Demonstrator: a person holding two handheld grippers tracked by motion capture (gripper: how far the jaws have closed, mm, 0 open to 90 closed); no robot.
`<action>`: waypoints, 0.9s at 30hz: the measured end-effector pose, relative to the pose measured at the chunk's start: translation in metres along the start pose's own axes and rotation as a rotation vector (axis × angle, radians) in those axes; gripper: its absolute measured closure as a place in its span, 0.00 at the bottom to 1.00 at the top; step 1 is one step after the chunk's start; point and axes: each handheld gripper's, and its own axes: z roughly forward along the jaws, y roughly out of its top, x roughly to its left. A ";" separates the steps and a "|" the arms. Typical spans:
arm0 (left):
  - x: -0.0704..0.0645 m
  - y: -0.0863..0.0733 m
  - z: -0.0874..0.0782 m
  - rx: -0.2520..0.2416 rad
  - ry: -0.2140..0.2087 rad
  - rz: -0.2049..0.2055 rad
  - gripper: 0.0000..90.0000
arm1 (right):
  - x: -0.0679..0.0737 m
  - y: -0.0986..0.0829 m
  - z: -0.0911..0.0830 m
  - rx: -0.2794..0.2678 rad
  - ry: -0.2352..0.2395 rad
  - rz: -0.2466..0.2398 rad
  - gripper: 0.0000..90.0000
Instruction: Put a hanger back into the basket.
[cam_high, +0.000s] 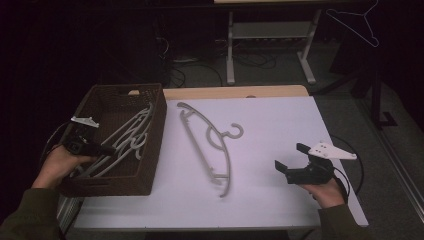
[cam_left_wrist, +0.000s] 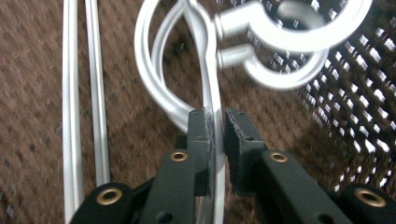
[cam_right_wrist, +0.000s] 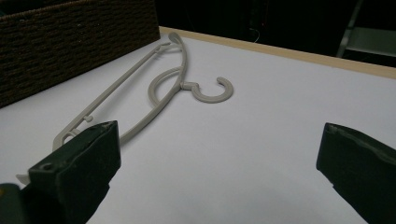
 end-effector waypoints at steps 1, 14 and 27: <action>0.002 0.000 -0.001 -0.023 -0.005 -0.013 0.79 | 0.000 0.000 0.000 0.000 -0.001 0.000 0.00; -0.003 0.007 0.018 -0.004 -0.028 0.008 1.00 | 0.000 0.000 -0.002 0.001 -0.006 -0.001 0.00; -0.015 0.017 -0.002 -0.218 -0.059 -0.002 0.66 | 0.001 0.001 -0.001 -0.005 -0.004 -0.002 0.00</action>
